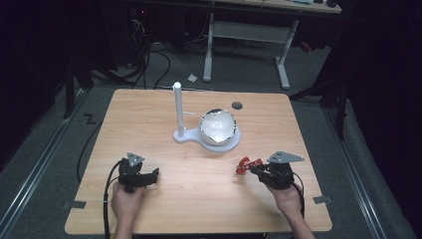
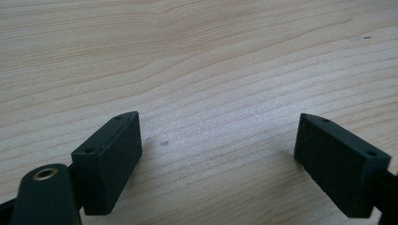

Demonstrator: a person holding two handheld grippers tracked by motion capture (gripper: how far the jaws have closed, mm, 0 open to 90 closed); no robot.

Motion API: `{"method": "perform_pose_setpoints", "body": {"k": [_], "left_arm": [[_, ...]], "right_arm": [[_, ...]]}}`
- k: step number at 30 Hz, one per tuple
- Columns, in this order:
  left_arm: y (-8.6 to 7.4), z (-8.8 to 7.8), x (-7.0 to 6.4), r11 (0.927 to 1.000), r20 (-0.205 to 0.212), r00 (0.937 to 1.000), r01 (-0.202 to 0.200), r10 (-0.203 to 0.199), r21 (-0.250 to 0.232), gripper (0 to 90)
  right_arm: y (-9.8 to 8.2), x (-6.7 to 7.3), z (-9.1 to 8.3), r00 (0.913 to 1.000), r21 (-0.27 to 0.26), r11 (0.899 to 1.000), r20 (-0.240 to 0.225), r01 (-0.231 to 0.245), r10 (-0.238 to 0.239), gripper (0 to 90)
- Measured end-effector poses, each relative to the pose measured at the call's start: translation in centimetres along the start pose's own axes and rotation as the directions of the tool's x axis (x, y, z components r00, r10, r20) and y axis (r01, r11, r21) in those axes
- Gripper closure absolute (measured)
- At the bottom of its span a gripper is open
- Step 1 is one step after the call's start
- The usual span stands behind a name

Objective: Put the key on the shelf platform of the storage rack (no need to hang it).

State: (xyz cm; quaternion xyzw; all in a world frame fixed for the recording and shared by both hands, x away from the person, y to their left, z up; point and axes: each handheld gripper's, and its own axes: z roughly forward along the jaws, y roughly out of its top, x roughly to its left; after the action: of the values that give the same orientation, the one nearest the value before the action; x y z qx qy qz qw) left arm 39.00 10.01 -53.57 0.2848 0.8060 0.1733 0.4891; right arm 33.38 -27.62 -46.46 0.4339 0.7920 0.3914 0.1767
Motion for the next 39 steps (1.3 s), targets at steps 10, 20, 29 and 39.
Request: {"method": "perform_pose_setpoints", "body": {"k": [10,20,29,39], "left_arm": [[0.0,0.0,0.0,1.0000,0.002,1.0000,-0.001,0.001,0.003,15.8],[0.0,0.0,0.0,0.9999,0.006,0.9999,-0.011,0.011,0.001,15.8],[-0.1,0.0,0.0,0.9999,0.005,0.9999,-0.011,0.011,0.000,15.7],[0.0,0.0,0.1,0.9999,0.007,0.9999,-0.012,0.012,0.001,15.7]], "right_arm": [[0.8,-0.5,-1.1,0.9999,-0.047,0.999,-0.007,-0.012,0.012,74.9],[2.4,-1.1,-1.9,0.9998,-0.075,0.997,-0.015,-0.015,0.014,79.7],[4.4,-1.0,-2.0,0.9994,-0.090,0.996,-0.025,0.023,-0.026,80.8],[6.7,-0.9,-1.4,0.9974,-0.088,0.995,-0.047,0.051,-0.055,81.0]]}}
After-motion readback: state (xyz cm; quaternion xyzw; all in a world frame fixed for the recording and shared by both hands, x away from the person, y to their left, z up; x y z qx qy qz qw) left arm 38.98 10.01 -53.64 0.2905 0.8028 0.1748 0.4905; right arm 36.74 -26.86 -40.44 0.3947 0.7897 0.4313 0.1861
